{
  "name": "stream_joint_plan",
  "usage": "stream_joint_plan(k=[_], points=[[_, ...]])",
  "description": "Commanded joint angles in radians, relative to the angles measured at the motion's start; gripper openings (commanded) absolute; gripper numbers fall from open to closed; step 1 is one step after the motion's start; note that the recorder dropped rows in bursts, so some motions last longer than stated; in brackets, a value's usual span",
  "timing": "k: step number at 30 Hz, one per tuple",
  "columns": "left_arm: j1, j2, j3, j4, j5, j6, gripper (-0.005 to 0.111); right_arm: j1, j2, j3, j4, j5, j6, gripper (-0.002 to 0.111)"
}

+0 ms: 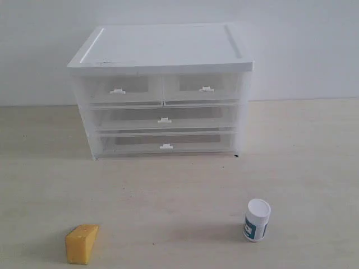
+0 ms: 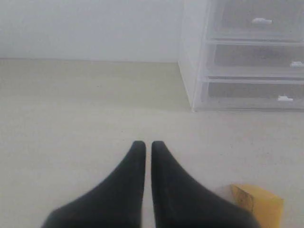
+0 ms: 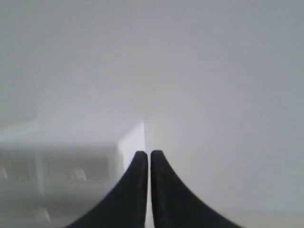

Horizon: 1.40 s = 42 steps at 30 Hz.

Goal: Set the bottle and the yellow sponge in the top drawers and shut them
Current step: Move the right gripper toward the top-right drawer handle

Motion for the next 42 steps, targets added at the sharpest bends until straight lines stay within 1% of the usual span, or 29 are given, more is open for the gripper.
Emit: stream_joint_plan(k=[1,4,6,7,13,20,23,27,30,34,35,36,39,42], points=[[0.002,-0.003,0.004,-0.006,-0.002,0.003,0.005,-0.006,-0.004,0.0,0.012,-0.296,0.254,0.0],[0.002,-0.003,0.004,-0.006,-0.002,0.003,0.005,-0.006,0.021,-0.043,0.012,-0.349,0.257,0.0],[0.002,-0.003,0.004,-0.006,-0.002,0.003,0.005,-0.006,0.097,-0.118,0.012,-0.351,0.257,0.0],[0.002,-0.003,0.004,-0.006,-0.002,0.003,0.005,-0.006,0.185,-0.184,0.012,-0.354,0.254,0.0],[0.002,-0.003,0.004,-0.006,-0.002,0.003,0.005,-0.006,0.529,-0.342,-0.012,-0.376,0.217,0.0],[0.002,-0.003,0.004,-0.006,-0.002,0.003,0.005,-0.006,0.942,-0.357,-0.01,-0.562,0.139,0.0],[0.002,-0.003,0.004,-0.006,-0.002,0.003,0.005,0.017,1.119,-0.357,0.012,-0.656,0.109,0.0],[0.002,-0.003,0.004,-0.006,-0.002,0.003,0.005,0.102,1.293,-0.357,0.133,-0.758,0.012,0.0],[0.002,-0.003,0.004,-0.006,-0.002,0.003,0.005,0.207,1.388,-0.357,0.238,-0.831,-0.078,0.0],[0.002,-0.003,0.004,-0.006,-0.002,0.003,0.005,0.339,1.506,-0.357,0.386,-0.955,-0.106,0.0],[0.002,-0.003,0.004,-0.006,-0.002,0.003,0.005,0.368,1.534,-0.362,0.413,-0.958,-0.107,0.0],[0.002,-0.003,0.004,-0.006,-0.002,0.003,0.005,0.417,1.591,-0.372,0.441,-0.958,-0.107,0.0],[0.002,-0.003,0.004,-0.006,-0.002,0.003,0.005,0.468,1.657,-0.406,0.456,-0.958,-0.111,0.0],[0.002,-0.003,0.004,-0.006,-0.002,0.003,0.005,0.506,1.738,-0.483,0.463,-0.958,-0.113,0.0]])
